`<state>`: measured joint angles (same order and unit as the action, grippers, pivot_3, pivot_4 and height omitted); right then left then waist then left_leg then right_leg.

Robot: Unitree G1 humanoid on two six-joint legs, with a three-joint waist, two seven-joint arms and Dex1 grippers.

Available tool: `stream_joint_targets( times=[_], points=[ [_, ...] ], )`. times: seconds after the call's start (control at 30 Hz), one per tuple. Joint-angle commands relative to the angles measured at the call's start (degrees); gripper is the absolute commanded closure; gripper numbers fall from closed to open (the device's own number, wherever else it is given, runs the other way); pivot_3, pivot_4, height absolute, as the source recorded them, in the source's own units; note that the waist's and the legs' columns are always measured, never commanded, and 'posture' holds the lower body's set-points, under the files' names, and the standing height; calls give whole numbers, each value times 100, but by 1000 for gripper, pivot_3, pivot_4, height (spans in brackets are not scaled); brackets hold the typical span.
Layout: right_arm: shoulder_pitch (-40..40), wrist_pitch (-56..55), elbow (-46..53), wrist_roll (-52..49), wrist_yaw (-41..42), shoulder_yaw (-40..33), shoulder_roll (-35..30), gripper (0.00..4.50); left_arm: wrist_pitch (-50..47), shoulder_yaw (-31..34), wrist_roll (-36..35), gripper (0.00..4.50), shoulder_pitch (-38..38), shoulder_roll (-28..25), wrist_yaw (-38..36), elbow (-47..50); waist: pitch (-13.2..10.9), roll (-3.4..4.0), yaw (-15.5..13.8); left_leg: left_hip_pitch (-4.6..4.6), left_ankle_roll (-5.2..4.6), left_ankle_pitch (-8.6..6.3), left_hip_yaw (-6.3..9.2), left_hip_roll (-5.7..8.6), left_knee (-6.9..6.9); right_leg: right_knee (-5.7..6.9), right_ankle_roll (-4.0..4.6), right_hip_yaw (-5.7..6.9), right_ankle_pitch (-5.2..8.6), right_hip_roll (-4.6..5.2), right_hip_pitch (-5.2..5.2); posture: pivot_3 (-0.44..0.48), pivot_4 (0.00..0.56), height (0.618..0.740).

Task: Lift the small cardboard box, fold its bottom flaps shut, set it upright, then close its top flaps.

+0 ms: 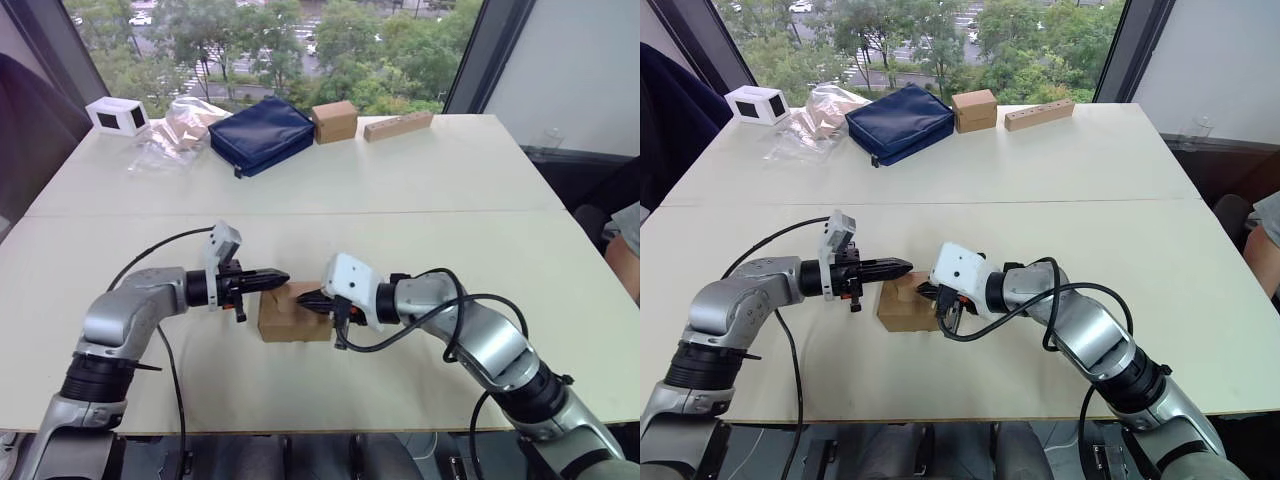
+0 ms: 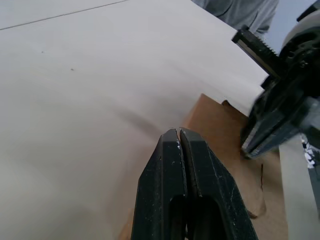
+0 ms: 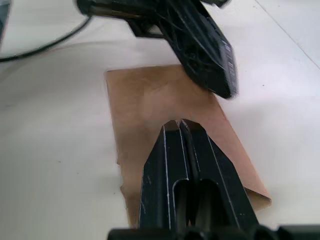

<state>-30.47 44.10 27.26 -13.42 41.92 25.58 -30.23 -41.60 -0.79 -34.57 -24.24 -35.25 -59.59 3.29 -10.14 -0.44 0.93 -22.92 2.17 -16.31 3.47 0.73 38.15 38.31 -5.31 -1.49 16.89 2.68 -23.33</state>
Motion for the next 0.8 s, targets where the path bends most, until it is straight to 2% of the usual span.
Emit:
stream_joint_targets(
  times=[0.03,0.23,0.4,0.8],
  points=[
    [-37,-101,84,123,-16,38,38,4500,-55,97,-88,4460,53,-28,5,143,0,0,-1,0,0,0,0,0,0,0,0,0,0,0,0,0,150,740],
    [8,41,391,-298,94,-298,265,4500,-46,121,-68,4460,-43,-4,64,19,0,0,2,0,0,0,0,0,0,0,0,0,0,0,0,0,150,740],
    [67,119,577,-554,265,-410,175,4500,-67,168,-115,4460,-168,39,105,-74,0,0,-4,0,0,0,0,0,0,0,0,0,0,0,1,0,150,740],
    [-61,28,261,-209,156,-88,153,4500,-259,209,-302,4460,-125,21,116,55,0,0,2,0,0,0,1,-1,0,-1,0,0,0,0,0,0,150,740]
  ],
)
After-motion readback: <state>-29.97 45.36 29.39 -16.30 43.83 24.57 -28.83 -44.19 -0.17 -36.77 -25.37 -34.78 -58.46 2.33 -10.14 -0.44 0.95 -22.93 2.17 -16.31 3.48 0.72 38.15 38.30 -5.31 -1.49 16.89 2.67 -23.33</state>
